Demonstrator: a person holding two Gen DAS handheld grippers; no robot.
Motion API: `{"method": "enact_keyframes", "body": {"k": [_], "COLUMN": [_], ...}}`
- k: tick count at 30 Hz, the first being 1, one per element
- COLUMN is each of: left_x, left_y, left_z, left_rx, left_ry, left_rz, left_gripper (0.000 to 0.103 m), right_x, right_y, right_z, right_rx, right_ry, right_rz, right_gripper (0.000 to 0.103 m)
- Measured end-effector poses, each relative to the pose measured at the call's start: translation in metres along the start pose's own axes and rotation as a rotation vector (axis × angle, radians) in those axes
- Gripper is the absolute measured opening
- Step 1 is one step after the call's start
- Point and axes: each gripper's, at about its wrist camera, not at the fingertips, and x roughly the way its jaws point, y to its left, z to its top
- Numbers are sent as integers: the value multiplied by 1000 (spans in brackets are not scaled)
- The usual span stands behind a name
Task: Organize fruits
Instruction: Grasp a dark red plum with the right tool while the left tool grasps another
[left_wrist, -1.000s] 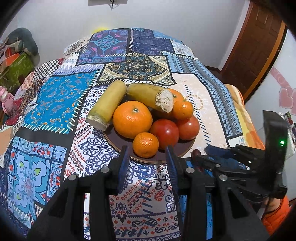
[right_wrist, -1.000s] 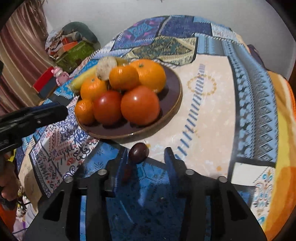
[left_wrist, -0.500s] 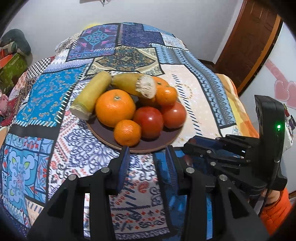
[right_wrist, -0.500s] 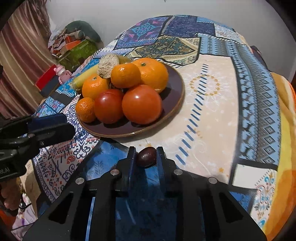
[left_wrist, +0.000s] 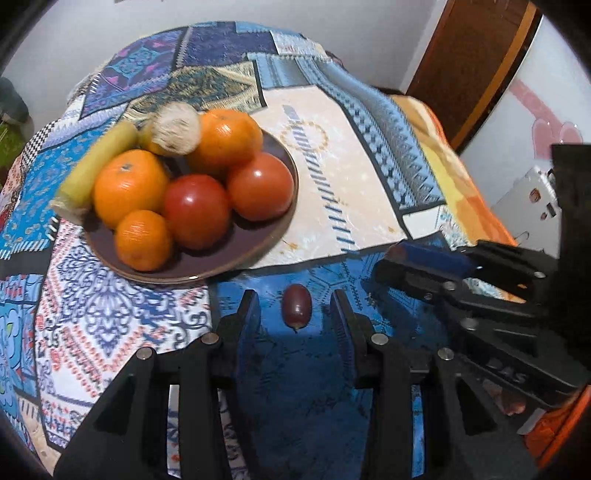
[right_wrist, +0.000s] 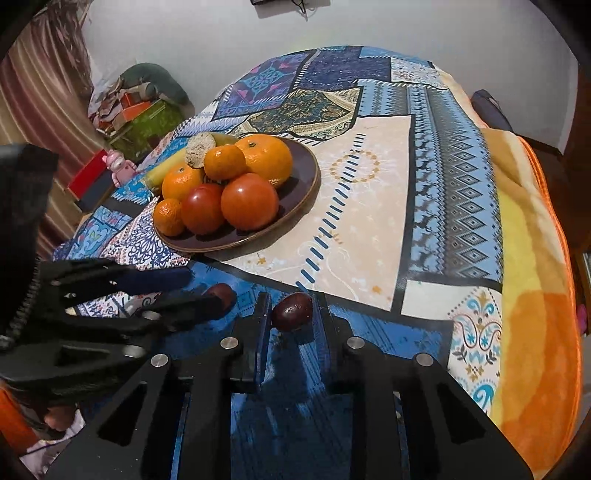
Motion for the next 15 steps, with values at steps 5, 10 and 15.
{"method": "enact_keyframes", "body": {"k": [5, 10, 15], "left_x": [15, 8, -13], "left_y": [-6, 0, 15], "left_z": [0, 0, -1], "left_rx": [18, 3, -27], "left_ry": [28, 9, -33], "left_rz": [16, 10, 12], "left_gripper": [17, 17, 17], "right_x": [-2, -1, 1], "right_y": [-2, 0, 7], "right_z": [0, 2, 6], "right_rx": [10, 9, 1], "right_ry": [-9, -13, -18], "right_rz": [7, 17, 30], "right_gripper": [20, 20, 20]}}
